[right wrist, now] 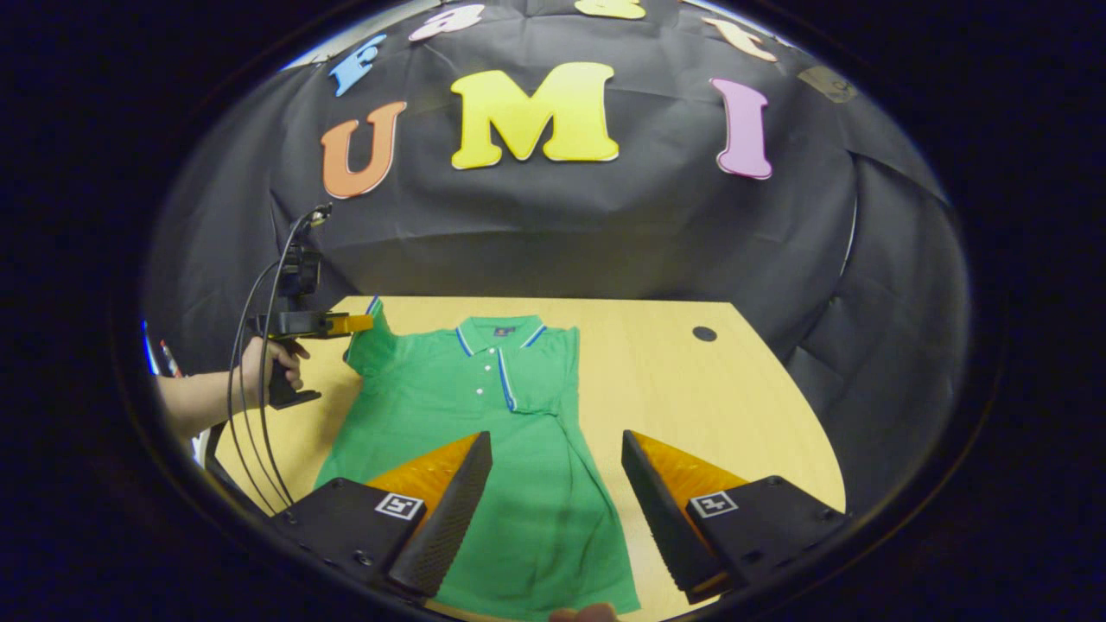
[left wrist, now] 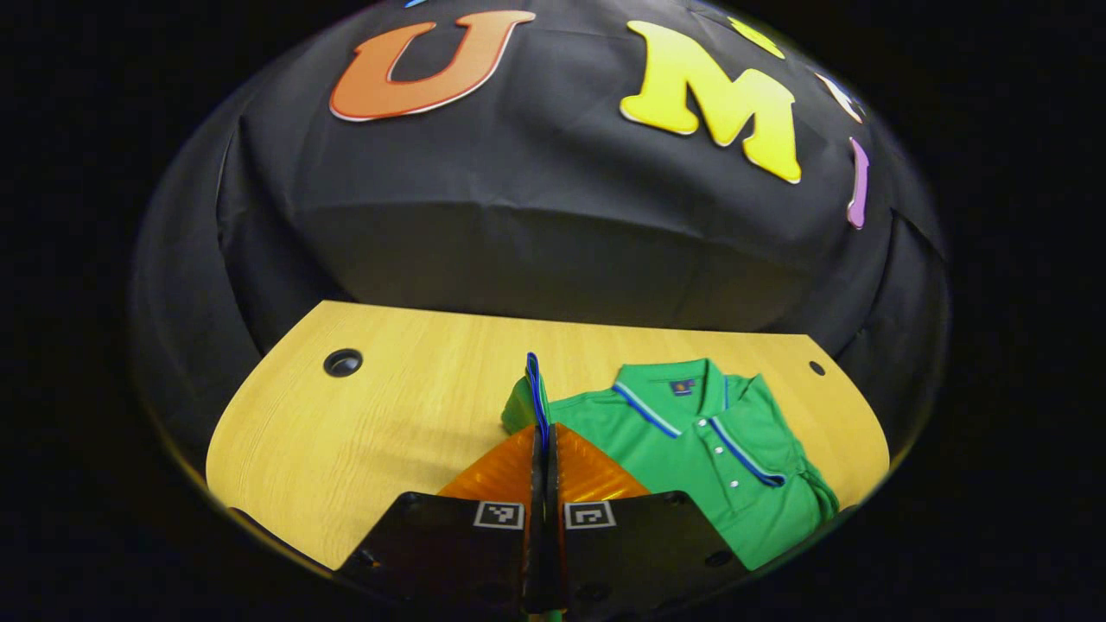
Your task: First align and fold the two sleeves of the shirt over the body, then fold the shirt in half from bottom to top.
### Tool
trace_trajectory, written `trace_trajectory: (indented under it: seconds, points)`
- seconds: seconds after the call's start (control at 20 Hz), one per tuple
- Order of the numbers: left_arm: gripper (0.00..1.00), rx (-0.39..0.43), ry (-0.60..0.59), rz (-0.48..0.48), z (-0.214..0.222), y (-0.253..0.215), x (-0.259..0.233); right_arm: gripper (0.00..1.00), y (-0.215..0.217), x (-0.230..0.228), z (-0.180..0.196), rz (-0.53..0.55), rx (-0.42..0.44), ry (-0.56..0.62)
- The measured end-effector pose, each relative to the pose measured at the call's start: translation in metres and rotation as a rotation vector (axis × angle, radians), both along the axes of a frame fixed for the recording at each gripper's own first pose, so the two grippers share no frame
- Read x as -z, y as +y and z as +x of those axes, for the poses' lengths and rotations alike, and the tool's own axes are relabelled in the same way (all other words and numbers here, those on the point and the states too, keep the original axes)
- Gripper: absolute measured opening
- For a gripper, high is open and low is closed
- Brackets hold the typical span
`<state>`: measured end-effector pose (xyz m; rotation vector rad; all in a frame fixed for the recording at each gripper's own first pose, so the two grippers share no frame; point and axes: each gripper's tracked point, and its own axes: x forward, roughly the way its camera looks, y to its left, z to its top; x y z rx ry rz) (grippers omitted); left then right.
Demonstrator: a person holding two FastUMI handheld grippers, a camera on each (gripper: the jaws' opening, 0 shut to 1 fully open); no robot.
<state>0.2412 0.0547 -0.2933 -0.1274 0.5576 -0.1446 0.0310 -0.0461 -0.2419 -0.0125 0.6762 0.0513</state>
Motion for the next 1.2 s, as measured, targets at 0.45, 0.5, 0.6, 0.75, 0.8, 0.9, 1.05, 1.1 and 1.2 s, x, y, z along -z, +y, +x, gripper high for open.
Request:
trace_trajectory:
  seconds: [0.45, 0.5, 0.6, 0.75, 0.8, 0.9, 1.05, 1.1, 1.2]
  points:
    - [0.08, 0.137, 0.110, 0.057, -0.009, -0.116, 0.037, 0.95, -0.065, -0.018, -0.031, -0.020, 0.066, -0.044]
    - [0.10, 0.139, 0.120, 0.063, -0.010, -0.120, 0.042, 0.93, -0.072, -0.019, -0.032, -0.028, 0.067, -0.048]
    - [0.24, 0.116, 0.116, 0.069, -0.013, -0.126, 0.039, 0.93, -0.081, -0.020, -0.033, -0.035, 0.061, -0.055]
    - [0.84, 0.061, 0.103, 0.076, -0.026, -0.120, 0.025, 0.93, -0.083, -0.022, -0.032, -0.017, 0.047, -0.060]
    - [0.99, 0.032, 0.097, 0.069, -0.031, -0.116, 0.020, 0.95, -0.082, -0.024, -0.030, -0.012, 0.039, -0.068]
    - [0.99, -0.011, 0.077, 0.043, -0.048, -0.109, -0.001, 0.93, -0.076, -0.029, -0.028, 0.001, 0.014, -0.083]
    - [0.99, -0.060, 0.053, 0.032, -0.085, -0.094, -0.034, 0.93, -0.060, -0.035, -0.027, 0.028, -0.050, -0.099]
    - [1.00, -0.064, 0.049, 0.032, -0.100, -0.091, -0.044, 0.95, -0.049, -0.039, -0.027, 0.038, -0.091, -0.108]
    - [0.99, -0.063, 0.030, 0.046, -0.133, -0.084, -0.064, 0.95, -0.035, -0.040, -0.028, 0.067, -0.155, -0.106]
